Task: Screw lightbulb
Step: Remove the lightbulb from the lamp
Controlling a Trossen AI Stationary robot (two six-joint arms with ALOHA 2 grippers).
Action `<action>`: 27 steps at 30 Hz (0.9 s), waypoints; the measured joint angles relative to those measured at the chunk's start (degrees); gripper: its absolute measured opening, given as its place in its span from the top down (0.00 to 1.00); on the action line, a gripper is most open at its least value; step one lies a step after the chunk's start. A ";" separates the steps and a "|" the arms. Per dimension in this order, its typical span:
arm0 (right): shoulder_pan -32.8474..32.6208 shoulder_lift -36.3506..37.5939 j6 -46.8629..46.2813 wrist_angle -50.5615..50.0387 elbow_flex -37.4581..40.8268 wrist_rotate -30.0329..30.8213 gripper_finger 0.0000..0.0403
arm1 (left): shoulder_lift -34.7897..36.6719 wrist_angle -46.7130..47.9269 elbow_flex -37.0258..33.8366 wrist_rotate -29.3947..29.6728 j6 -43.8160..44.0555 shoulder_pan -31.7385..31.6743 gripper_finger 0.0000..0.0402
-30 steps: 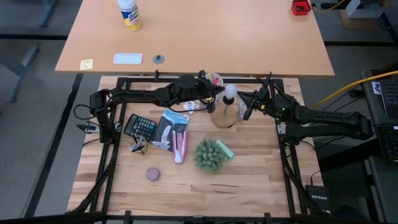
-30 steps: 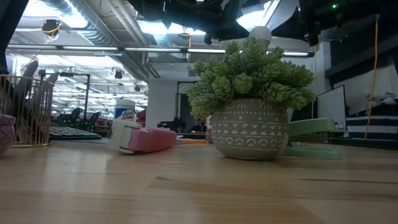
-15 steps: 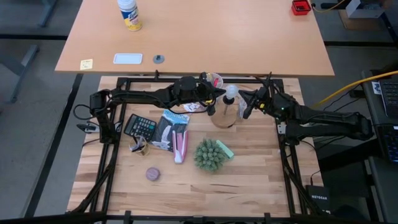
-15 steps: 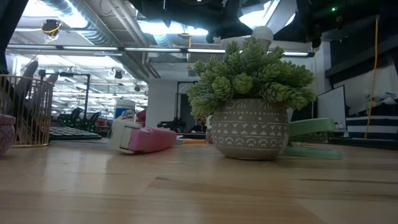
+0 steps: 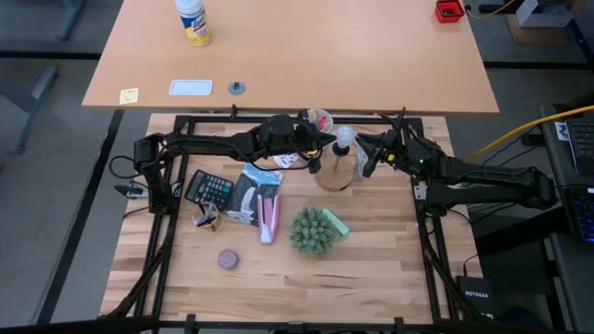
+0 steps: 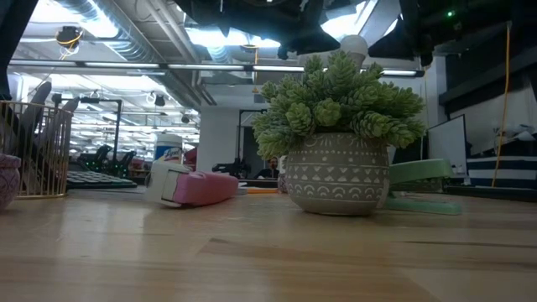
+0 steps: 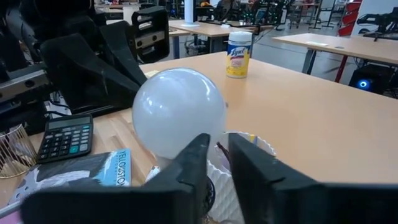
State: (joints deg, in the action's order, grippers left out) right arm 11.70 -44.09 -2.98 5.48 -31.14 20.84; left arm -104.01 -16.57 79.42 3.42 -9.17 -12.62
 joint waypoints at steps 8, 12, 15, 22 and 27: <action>-0.20 -0.33 -2.41 -4.42 0.12 -3.17 0.61 | -0.29 0.81 -0.13 0.35 0.00 -0.09 0.99; -0.11 -0.10 -2.82 -5.14 0.15 -4.94 0.54 | -0.35 1.46 -0.21 0.29 -0.11 -0.02 0.99; -0.11 -0.16 -2.80 -5.38 0.15 -4.49 0.50 | -0.33 1.34 -0.17 0.33 -0.17 -0.06 0.99; -0.11 -2.49 -2.71 -4.96 0.13 -3.66 0.47 | -0.28 1.23 -0.17 0.34 -0.20 -0.02 0.99; -0.09 -6.27 0.38 0.37 0.12 -3.39 0.47 | -0.26 1.19 -0.13 0.35 -0.20 -0.04 0.99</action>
State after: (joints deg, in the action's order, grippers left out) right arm 11.62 -50.36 -2.61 5.85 -31.02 17.45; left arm -104.26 -15.37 79.29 3.77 -9.37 -12.67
